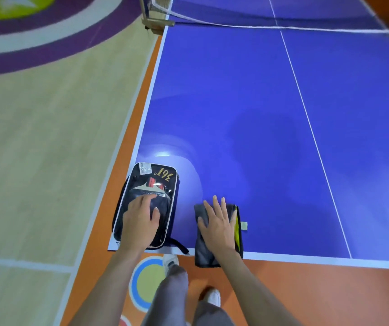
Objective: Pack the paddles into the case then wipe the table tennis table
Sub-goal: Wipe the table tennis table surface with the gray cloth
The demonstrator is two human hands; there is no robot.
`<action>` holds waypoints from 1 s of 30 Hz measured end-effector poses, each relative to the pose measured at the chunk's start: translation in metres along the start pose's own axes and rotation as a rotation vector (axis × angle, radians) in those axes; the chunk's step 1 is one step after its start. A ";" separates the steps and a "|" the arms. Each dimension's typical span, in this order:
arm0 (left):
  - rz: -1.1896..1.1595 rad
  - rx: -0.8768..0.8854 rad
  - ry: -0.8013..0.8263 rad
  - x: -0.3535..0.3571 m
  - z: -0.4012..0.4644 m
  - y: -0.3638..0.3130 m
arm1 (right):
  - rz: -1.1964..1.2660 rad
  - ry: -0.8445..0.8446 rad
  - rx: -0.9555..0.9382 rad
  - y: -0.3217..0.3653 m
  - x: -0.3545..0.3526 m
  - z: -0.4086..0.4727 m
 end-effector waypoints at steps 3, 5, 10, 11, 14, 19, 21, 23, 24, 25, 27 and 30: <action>0.022 -0.045 -0.011 -0.011 0.013 0.019 | 0.294 0.067 -0.031 0.032 -0.006 0.005; 0.020 -0.108 -0.022 -0.018 0.024 0.035 | 0.424 0.130 -0.015 0.056 -0.006 0.011; 0.000 -0.286 0.024 -0.024 0.052 0.073 | 0.616 0.240 0.177 0.101 0.012 0.028; -0.023 -0.311 0.047 -0.022 0.058 0.082 | 0.630 0.246 0.209 0.107 0.015 0.030; -0.171 -0.348 0.118 -0.013 0.070 0.106 | 0.679 0.242 0.326 0.119 0.024 0.035; -0.311 -0.417 0.162 -0.008 0.079 0.115 | 0.753 0.288 0.483 0.118 0.040 0.040; -0.322 -0.446 0.180 -0.002 0.080 0.123 | 0.829 0.281 0.537 0.120 0.040 0.039; -0.361 -0.491 0.194 0.002 0.084 0.132 | 0.863 0.252 0.576 0.124 0.034 0.041; -0.396 -0.515 0.196 0.001 0.086 0.133 | 0.873 0.240 0.587 0.126 0.030 0.041; -0.433 -0.538 0.195 -0.001 0.089 0.131 | 0.873 0.228 0.592 0.127 0.028 0.042; -0.496 -0.577 0.188 -0.007 0.092 0.128 | 0.899 0.217 0.597 0.126 0.025 0.045; -0.580 -0.623 0.180 -0.008 0.092 0.130 | 0.912 0.179 0.596 0.128 0.014 0.049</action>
Point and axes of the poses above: each hand's wrist, its own z-axis towards the middle knuckle, its own x-axis out of the palm, y = z × x, the point moved 5 cm from there along z, towards the middle knuckle, and after that the axes turned 6 degrees about -z, right-handed, at the moved point
